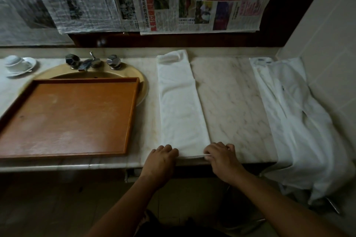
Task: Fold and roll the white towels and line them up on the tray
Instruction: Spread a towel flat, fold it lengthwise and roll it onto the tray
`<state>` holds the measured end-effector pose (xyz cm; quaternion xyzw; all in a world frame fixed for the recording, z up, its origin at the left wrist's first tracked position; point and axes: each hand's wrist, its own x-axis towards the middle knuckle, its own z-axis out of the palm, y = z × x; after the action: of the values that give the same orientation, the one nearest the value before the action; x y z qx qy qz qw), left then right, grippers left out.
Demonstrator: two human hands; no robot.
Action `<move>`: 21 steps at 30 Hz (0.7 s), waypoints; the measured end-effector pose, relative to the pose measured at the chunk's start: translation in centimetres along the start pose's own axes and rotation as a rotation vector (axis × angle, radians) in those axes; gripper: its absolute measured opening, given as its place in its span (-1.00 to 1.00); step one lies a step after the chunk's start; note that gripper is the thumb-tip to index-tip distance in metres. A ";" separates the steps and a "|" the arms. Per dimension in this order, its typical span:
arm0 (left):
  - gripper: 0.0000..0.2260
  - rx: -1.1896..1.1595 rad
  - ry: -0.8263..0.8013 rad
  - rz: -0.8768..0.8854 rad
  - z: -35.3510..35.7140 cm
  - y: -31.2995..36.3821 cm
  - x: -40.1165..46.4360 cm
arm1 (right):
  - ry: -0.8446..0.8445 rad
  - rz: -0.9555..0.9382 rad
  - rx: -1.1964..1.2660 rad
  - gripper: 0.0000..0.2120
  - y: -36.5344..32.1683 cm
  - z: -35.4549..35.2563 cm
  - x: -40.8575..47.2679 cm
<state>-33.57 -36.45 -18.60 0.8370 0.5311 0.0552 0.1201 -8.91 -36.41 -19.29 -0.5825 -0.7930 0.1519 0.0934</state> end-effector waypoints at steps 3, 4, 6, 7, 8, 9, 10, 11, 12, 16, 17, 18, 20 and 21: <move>-0.79 -0.080 -0.031 -0.092 -0.5 -0.4 1.1 | -0.038 0.148 0.111 -0.87 0.4 -0.4 1.2; -0.79 -0.078 -0.059 -0.118 -0.7 -0.6 1.4 | -0.059 0.188 0.128 -0.85 0.7 -0.3 1.6; -0.77 -0.080 -0.104 -0.160 -0.8 -0.9 1.7 | -0.080 0.190 0.111 -0.87 1.0 -0.3 2.0; -0.76 -0.084 -0.110 -0.169 -0.7 -1.0 1.8 | -0.084 0.167 0.105 -0.92 1.0 -0.4 2.1; -0.76 -0.083 -0.110 -0.173 -0.7 -0.9 1.9 | -0.080 0.132 0.099 -0.92 0.9 -0.5 2.0; -0.75 -0.081 -0.104 -0.175 -0.6 -0.9 1.9 | -0.088 0.087 0.085 -0.86 0.8 -0.8 1.8; -0.75 -0.080 -0.097 -0.181 -0.6 -0.8 1.9 | -0.101 0.036 0.056 -0.82 0.6 -0.9 1.6; -0.75 -0.083 -0.091 -0.188 -0.5 -0.8 1.9 | -0.110 0.000 0.033 -0.83 0.5 -1.0 1.5; -0.75 -0.089 -0.088 -0.199 -0.5 -0.7 1.8 | -0.125 -0.001 0.024 -0.86 0.5 -1.1 1.4; -0.76 -0.132 -0.087 -0.246 -0.7 -0.7 1.6 | -0.124 0.128 0.135 -0.90 0.2 -1.6 2.2; -0.77 -0.144 -0.089 -0.263 -0.7 -0.7 1.6 | -0.124 0.174 0.168 -0.89 0.1 -1.8 2.5; -0.77 -0.154 -0.088 -0.279 -0.7 -0.7 1.6 | -0.123 0.217 0.189 -0.88 0.0 -2.0 2.8; -0.78 -0.163 -0.078 -0.315 -0.6 -0.5 1.6 | -0.108 0.275 0.198 -0.86 -0.2 -2.2 3.2; -0.79 -0.172 -0.070 -0.337 -0.6 -0.4 1.7 | -0.104 0.285 0.179 -0.86 -0.3 -2.1 3.3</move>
<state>-33.29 -34.73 -18.18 0.7243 0.6524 0.0504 0.2173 -9.48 -33.11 -17.29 -0.6698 -0.6895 0.2636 0.0810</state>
